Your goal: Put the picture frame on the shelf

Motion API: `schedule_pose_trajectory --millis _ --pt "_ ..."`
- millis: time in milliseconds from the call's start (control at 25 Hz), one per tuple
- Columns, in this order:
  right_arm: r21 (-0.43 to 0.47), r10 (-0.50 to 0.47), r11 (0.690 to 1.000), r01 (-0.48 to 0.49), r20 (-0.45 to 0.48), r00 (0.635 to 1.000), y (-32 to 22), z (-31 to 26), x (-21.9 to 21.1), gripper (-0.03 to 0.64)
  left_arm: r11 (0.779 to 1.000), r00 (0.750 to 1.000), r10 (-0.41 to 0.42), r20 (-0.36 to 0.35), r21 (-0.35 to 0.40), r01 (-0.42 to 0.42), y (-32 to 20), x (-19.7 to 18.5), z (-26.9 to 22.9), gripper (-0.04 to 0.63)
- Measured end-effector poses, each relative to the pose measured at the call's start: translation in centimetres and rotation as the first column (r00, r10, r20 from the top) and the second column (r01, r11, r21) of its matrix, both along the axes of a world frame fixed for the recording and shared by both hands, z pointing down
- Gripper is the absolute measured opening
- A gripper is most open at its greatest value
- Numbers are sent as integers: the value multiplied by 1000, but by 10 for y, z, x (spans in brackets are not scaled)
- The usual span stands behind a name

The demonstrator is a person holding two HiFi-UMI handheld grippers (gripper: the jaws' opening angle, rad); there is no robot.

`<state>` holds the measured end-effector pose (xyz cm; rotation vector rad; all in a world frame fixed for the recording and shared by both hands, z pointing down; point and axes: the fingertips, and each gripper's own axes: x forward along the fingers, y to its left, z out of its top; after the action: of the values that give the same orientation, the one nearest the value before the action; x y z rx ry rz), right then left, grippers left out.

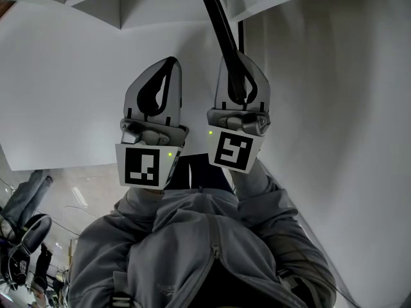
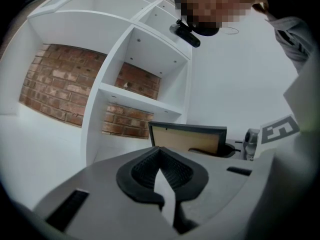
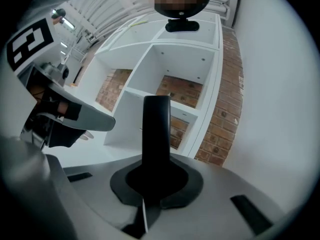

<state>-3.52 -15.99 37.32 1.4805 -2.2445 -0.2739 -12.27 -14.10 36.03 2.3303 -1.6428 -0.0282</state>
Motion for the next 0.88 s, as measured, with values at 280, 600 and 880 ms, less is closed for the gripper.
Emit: schedule_pose_trajectory --millis 280,600,880 --pt "11 10 1000 -9 -117 993 -18 2 -1 32 1000 1000 1 -3 -13 -1 -1 1 3 6" --pt "2 -9 1000 10 -177 984 -27 10 -9 32 1000 1000 -12 2 -16 12 -3 1 5 6" --pt "1 -3 1000 4 -189 982 -32 13 -16 32 999 999 43 -16 -13 -43 -4 4 -1 6"
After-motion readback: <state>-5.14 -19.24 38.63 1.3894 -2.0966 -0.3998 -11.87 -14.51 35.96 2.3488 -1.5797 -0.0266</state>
